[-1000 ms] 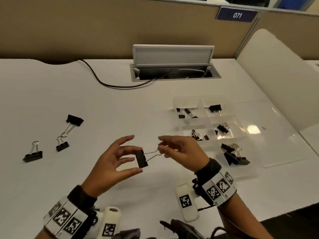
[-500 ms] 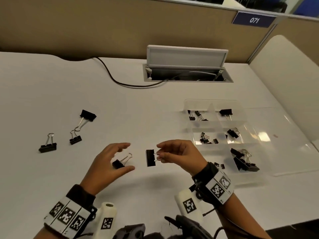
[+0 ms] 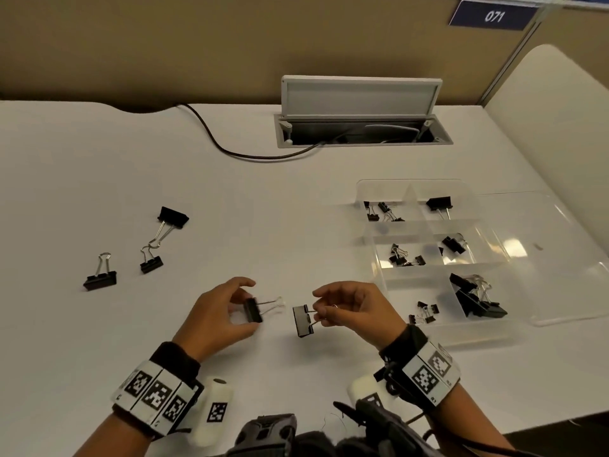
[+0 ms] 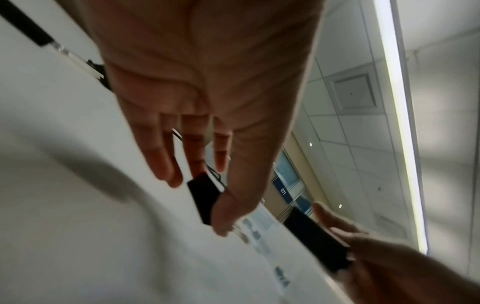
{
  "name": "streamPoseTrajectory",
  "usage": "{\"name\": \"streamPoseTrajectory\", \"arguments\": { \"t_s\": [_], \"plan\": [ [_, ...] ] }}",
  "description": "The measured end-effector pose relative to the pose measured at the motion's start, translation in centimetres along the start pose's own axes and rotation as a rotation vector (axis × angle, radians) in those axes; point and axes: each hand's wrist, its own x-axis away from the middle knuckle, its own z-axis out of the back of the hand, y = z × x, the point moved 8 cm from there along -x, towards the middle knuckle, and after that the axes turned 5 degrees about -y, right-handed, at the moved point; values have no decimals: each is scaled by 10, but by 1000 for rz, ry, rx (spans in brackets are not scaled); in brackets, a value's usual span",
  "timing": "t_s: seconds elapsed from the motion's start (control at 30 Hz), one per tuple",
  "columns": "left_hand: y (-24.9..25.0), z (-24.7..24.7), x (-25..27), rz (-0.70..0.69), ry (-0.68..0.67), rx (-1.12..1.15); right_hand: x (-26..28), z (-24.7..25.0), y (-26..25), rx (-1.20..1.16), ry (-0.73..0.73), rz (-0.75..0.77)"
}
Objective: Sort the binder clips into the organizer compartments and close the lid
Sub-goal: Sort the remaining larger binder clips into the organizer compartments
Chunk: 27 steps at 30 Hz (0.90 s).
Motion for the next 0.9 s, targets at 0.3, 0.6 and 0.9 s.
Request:
{"name": "streamPoseTrajectory", "arguments": {
  "t_s": [0.3,0.6,0.9],
  "plan": [
    [46,-8,12,-252,-104,276,-21,-17,-5,16,62,-5],
    [56,1,16,-314,18,349,-19,-22,-5,90,85,24],
    [56,3,13,-319,-9,387,-16,-23,9,-153,59,-103]
  ]
}}
